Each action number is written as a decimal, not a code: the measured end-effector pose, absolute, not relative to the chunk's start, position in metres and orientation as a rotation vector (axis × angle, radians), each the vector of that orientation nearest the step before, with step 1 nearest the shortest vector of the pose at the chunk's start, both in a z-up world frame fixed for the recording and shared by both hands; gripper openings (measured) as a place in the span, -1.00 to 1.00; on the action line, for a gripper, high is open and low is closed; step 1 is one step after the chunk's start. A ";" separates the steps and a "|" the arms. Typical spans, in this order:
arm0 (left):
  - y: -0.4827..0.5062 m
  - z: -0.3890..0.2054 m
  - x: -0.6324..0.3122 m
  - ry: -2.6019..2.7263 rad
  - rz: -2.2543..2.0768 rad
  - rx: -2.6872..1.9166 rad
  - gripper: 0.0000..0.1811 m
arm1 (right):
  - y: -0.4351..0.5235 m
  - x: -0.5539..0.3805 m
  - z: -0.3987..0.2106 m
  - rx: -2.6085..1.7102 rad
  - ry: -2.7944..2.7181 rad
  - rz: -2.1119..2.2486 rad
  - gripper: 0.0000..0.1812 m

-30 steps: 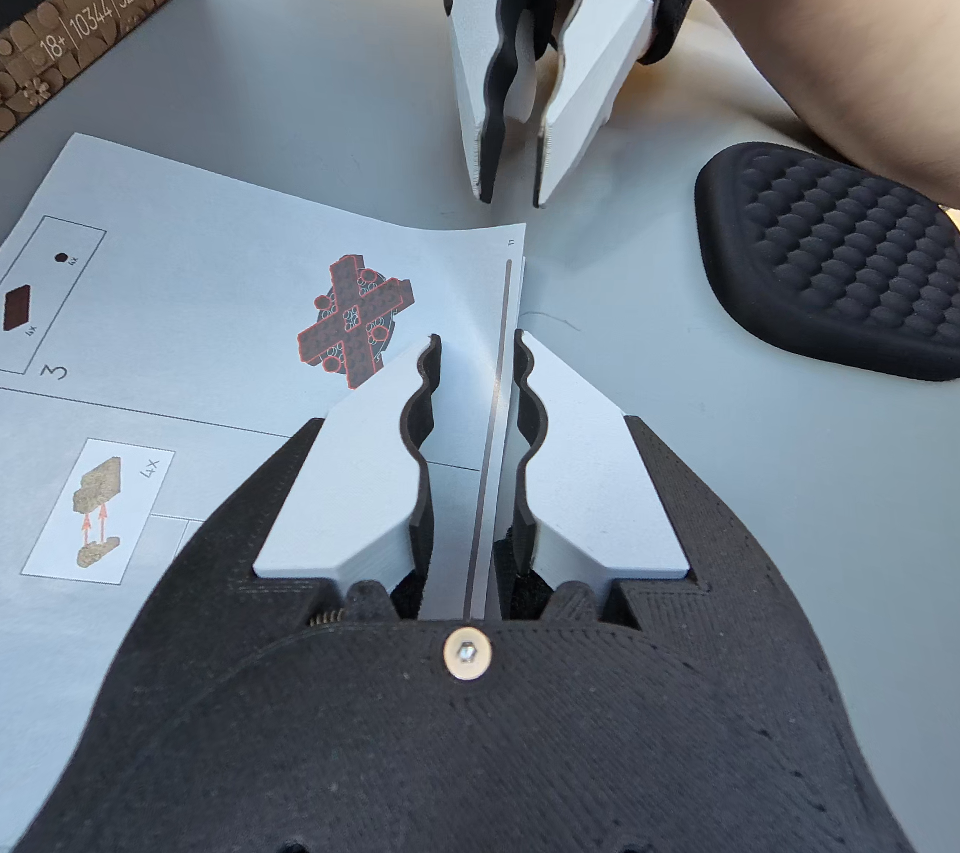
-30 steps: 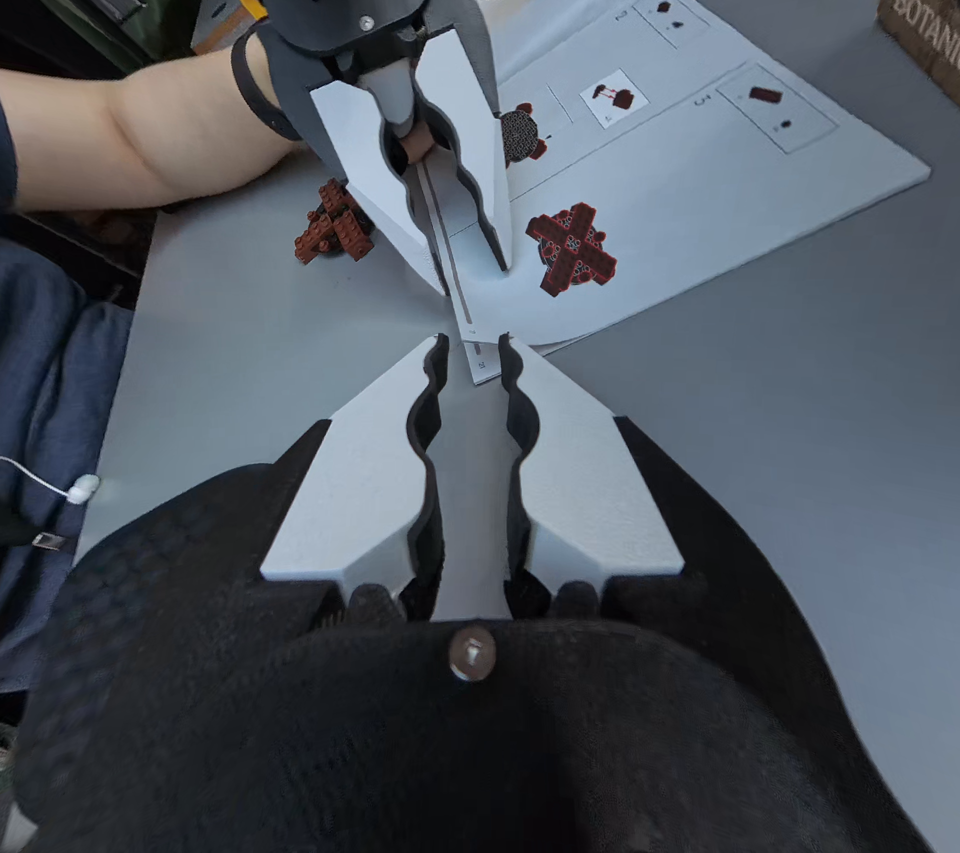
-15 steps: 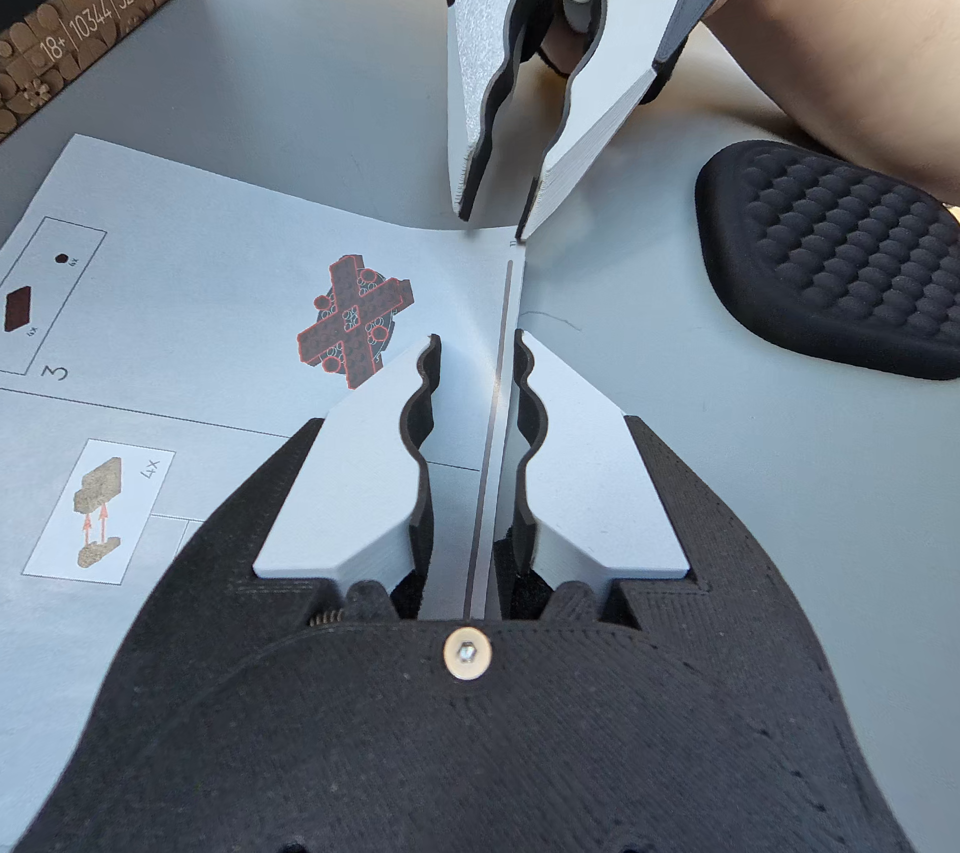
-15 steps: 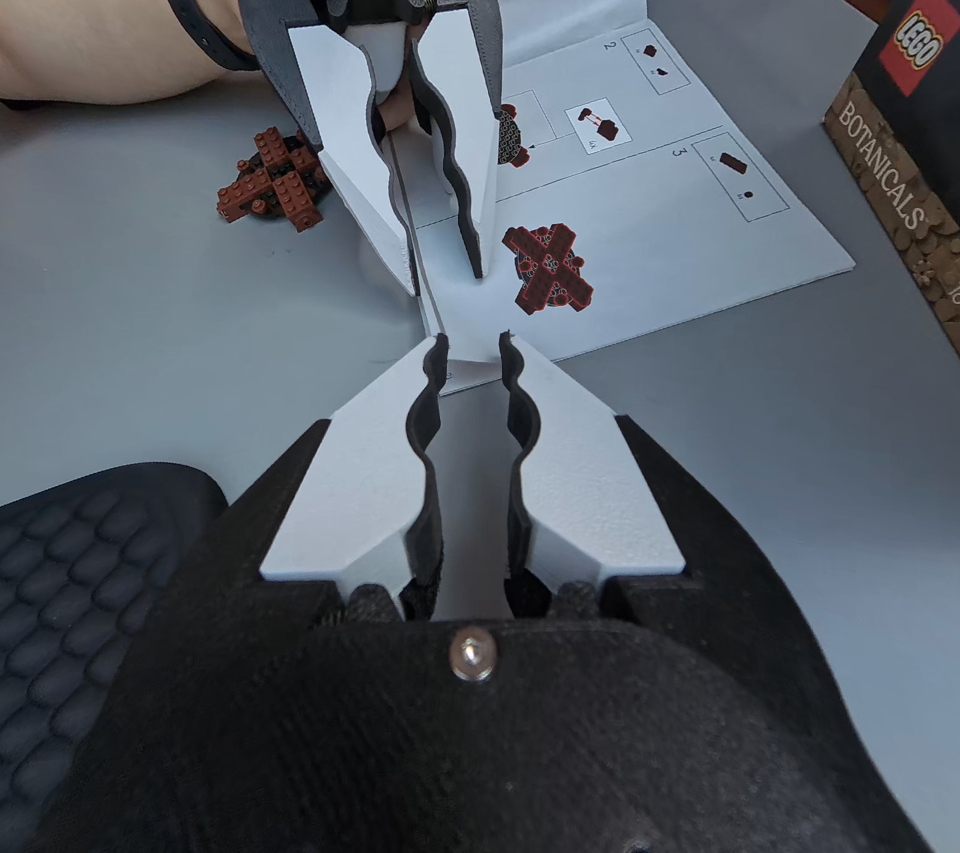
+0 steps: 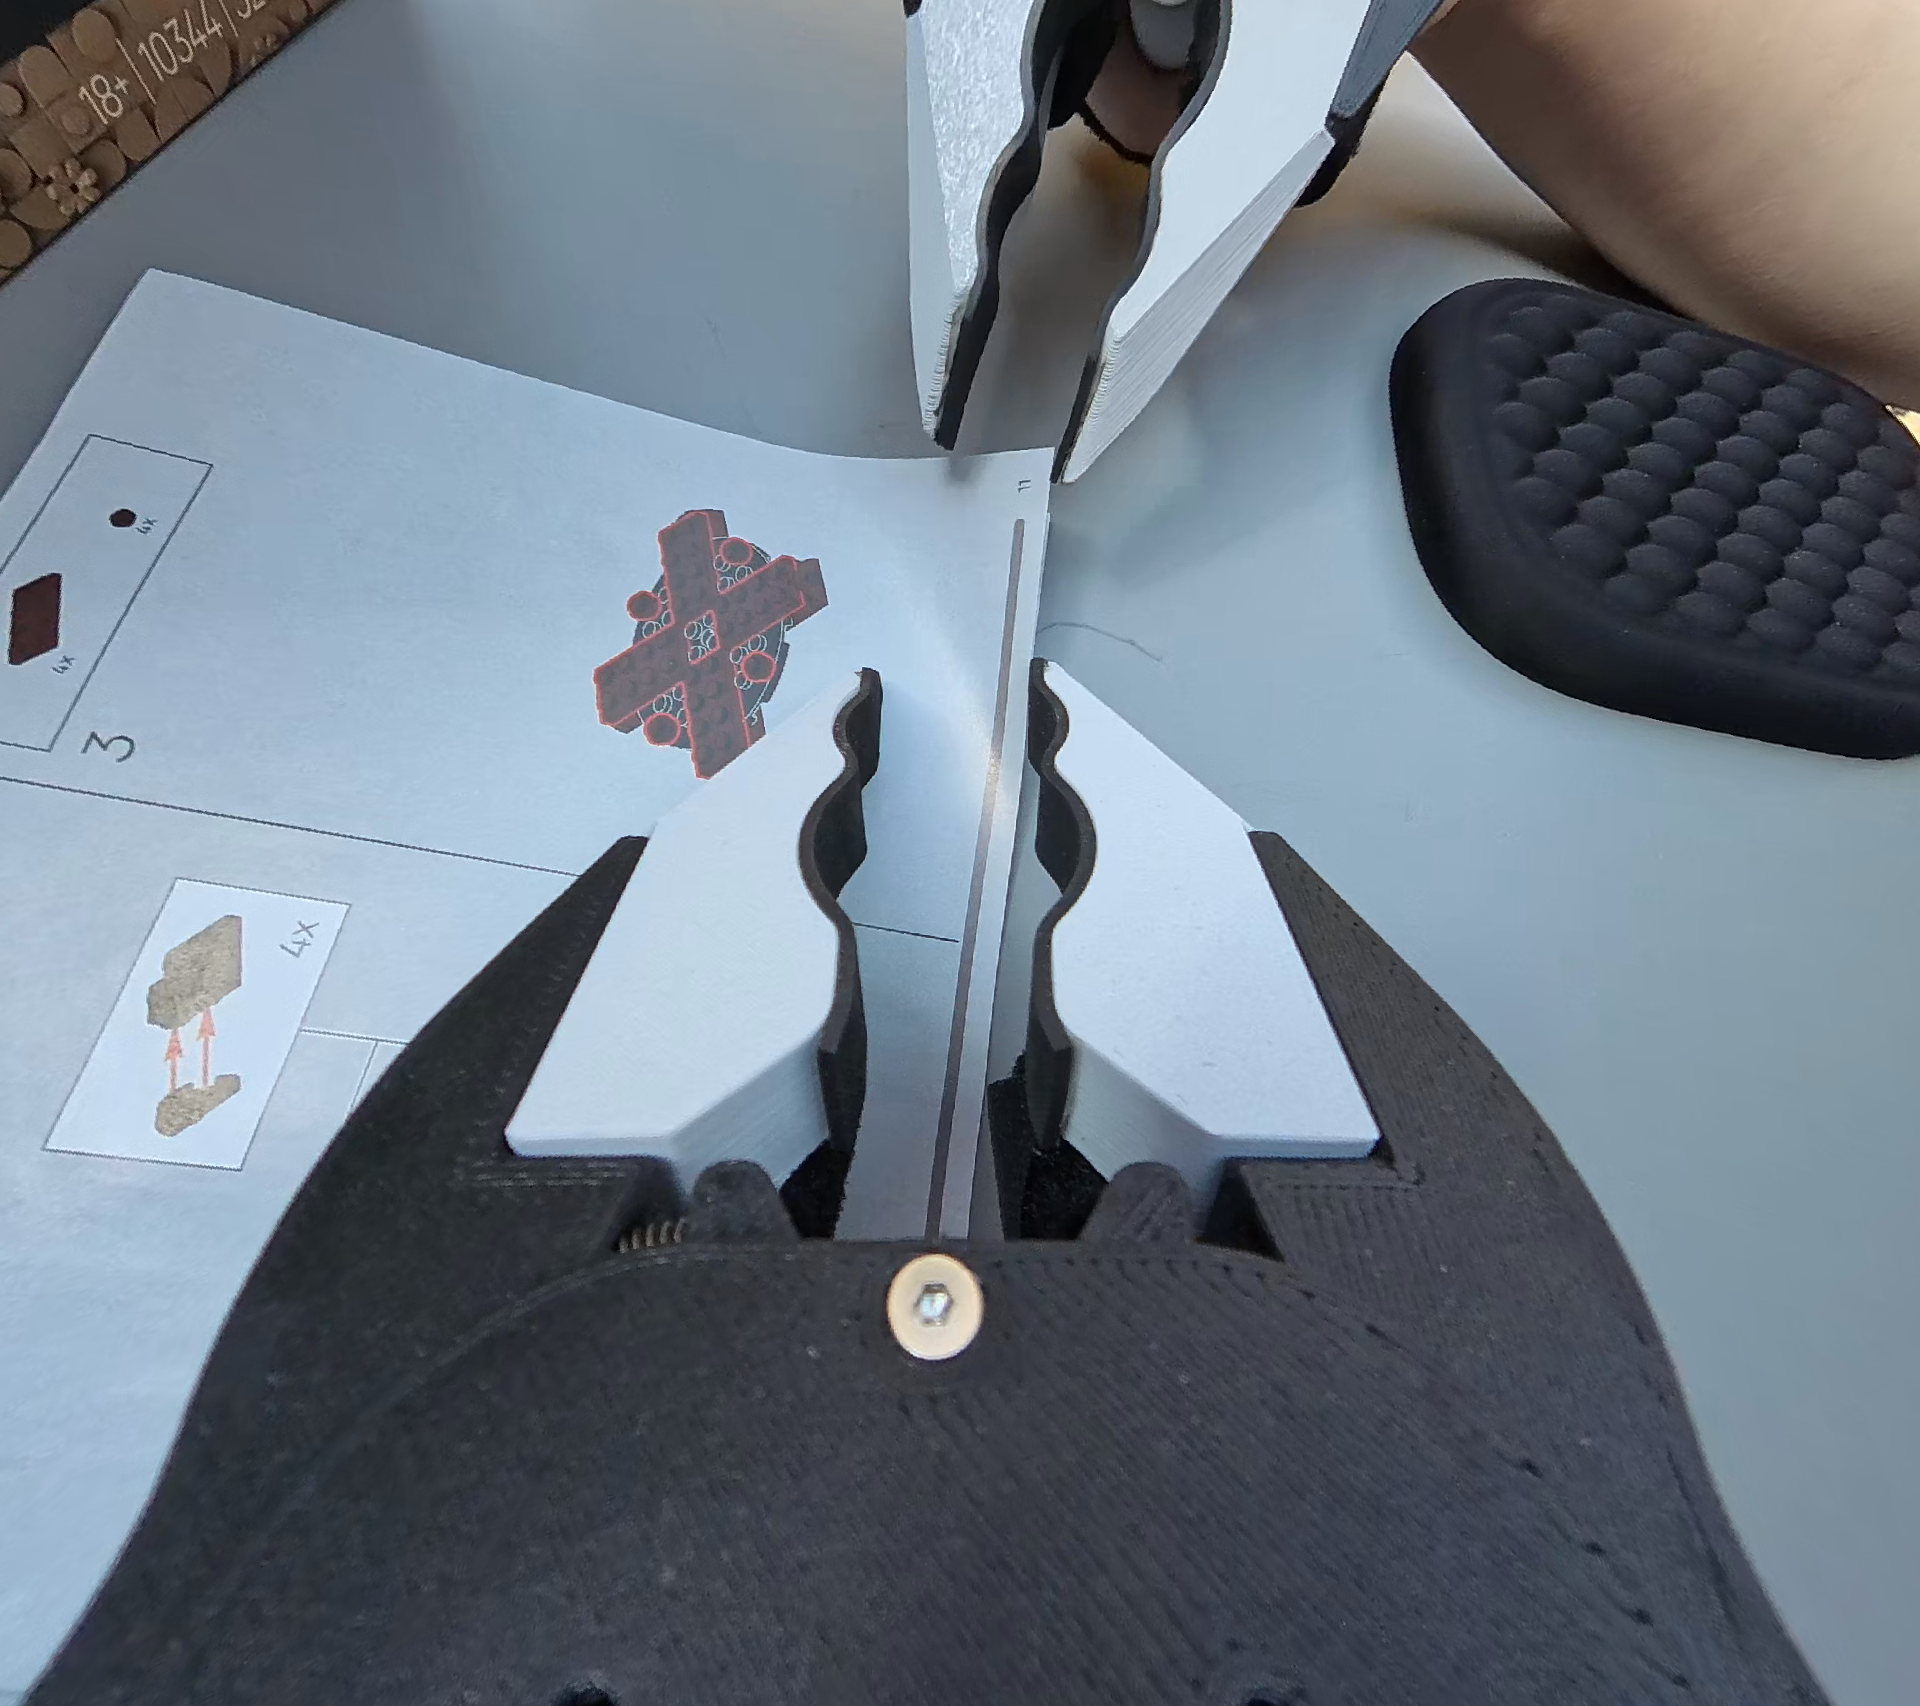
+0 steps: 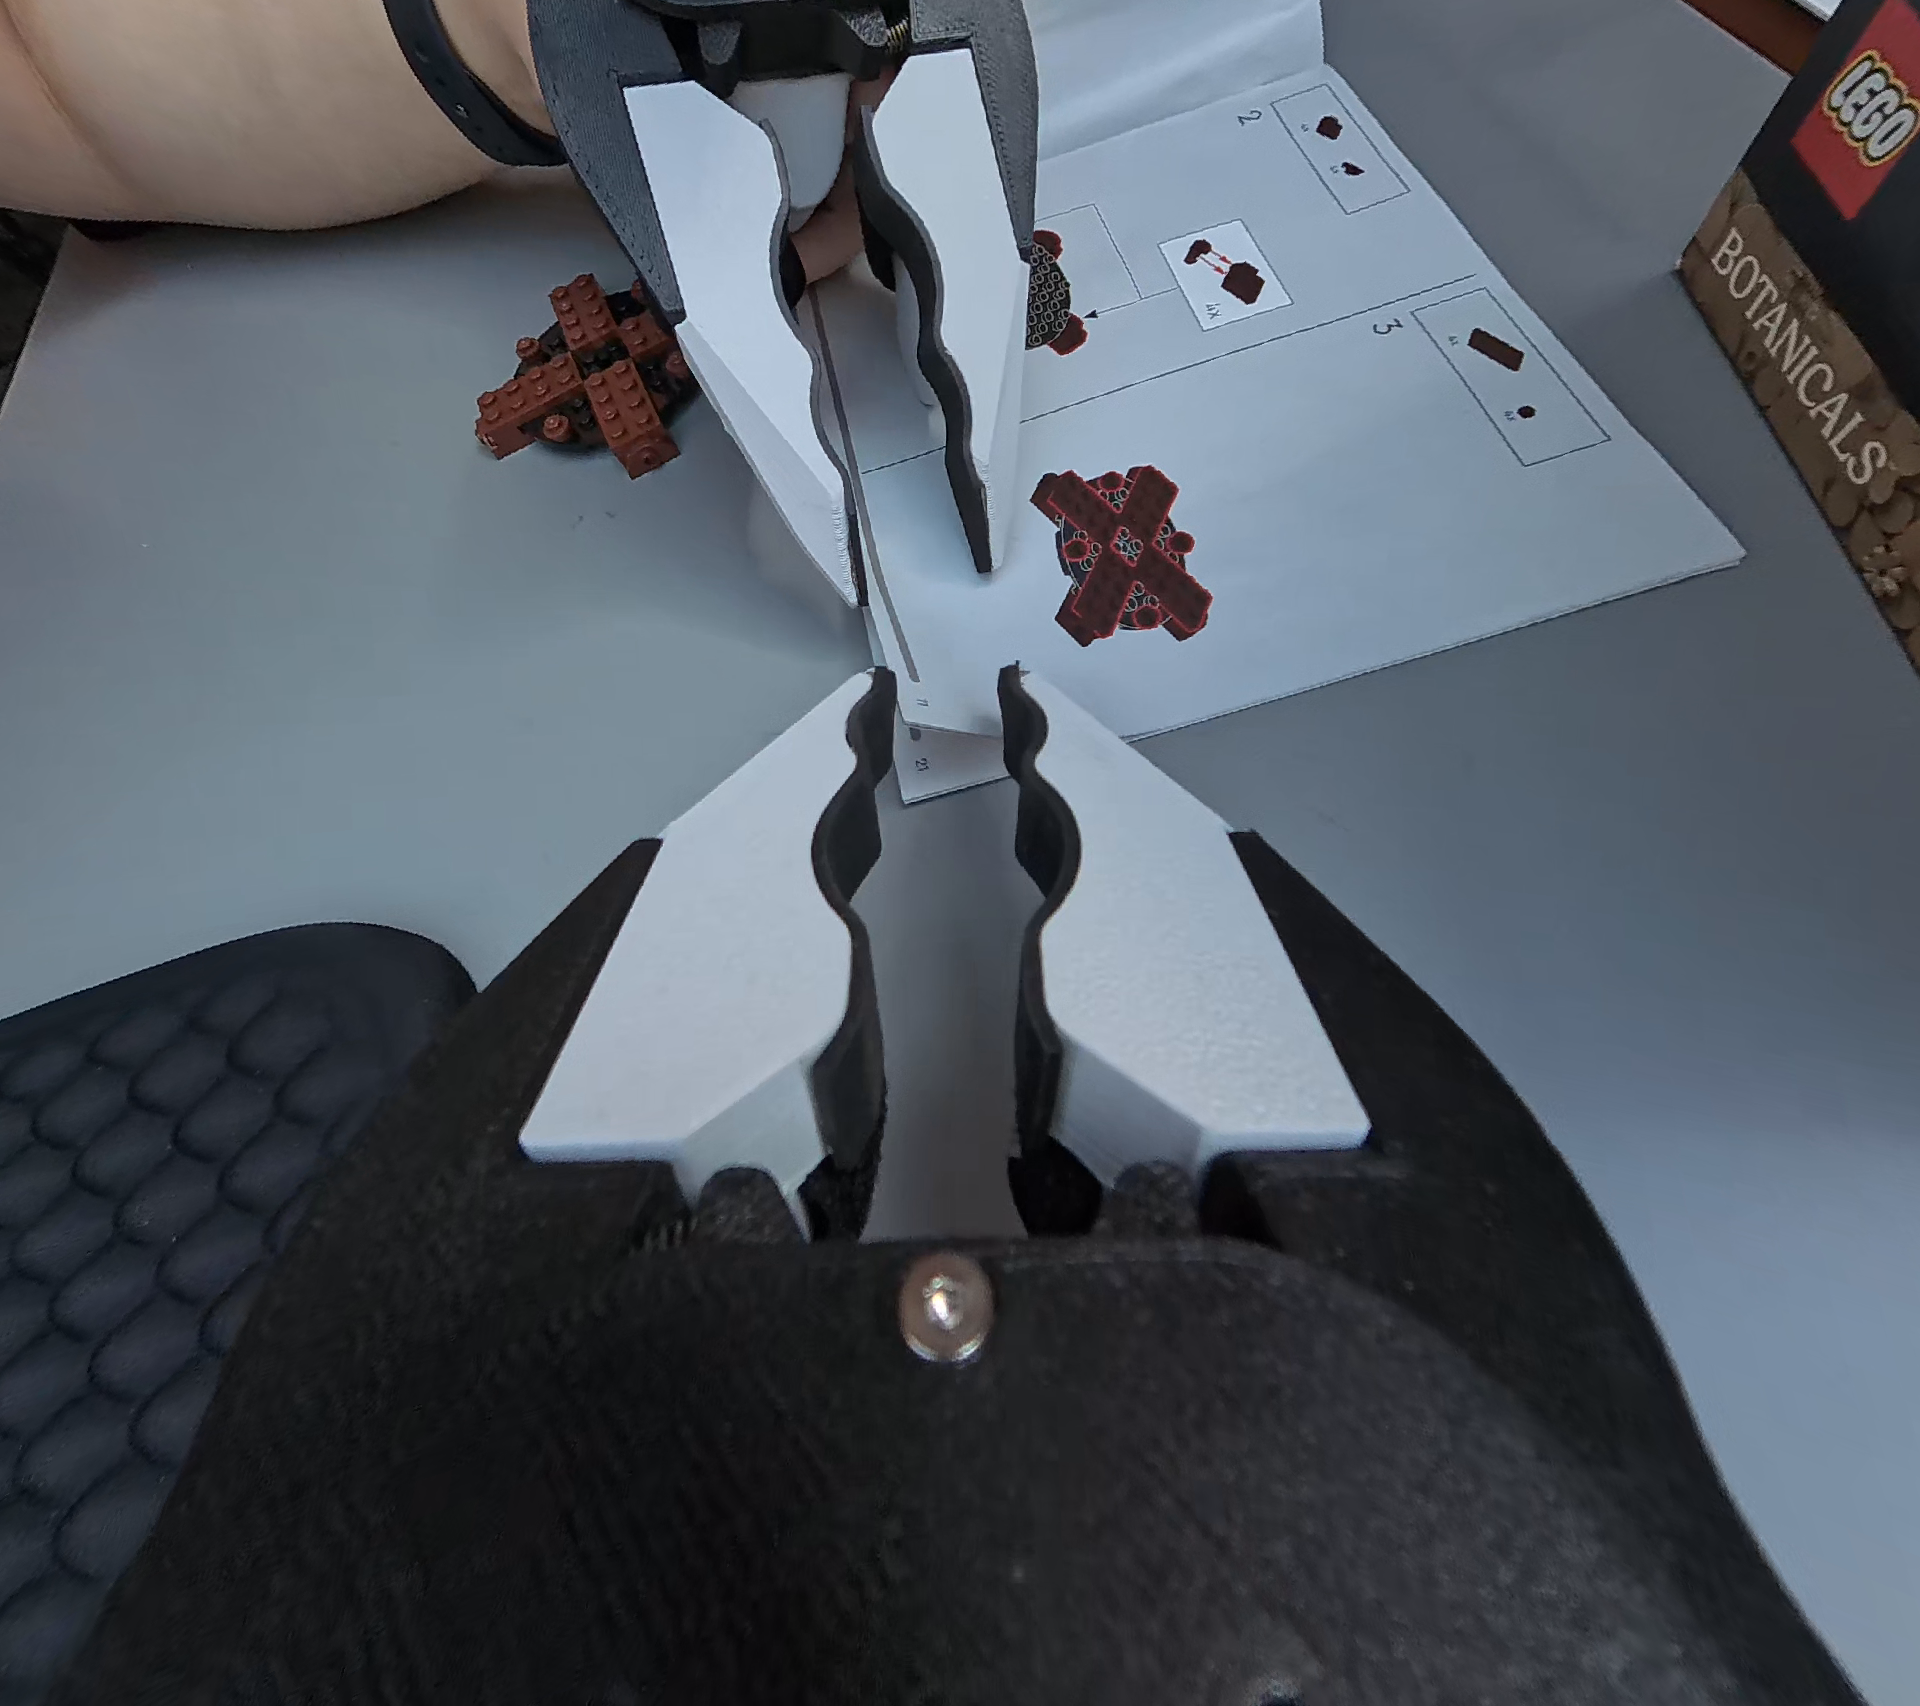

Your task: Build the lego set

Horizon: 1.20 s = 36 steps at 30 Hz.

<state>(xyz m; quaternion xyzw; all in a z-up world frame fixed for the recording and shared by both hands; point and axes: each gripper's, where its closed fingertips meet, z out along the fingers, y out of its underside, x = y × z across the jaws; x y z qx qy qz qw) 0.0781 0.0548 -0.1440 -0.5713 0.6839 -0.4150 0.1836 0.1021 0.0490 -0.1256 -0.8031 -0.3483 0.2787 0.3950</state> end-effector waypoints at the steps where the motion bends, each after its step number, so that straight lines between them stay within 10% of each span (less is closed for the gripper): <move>1: 0.055 -0.144 0.078 1.929 -1.170 -1.611 -0.71 | 0.048 0.102 -0.127 -2.041 -0.888 0.712 -0.78; 36: 0.055 -0.144 0.078 1.930 -1.170 -1.610 -0.71 | 0.047 0.100 -0.127 -2.029 -0.893 0.732 -0.81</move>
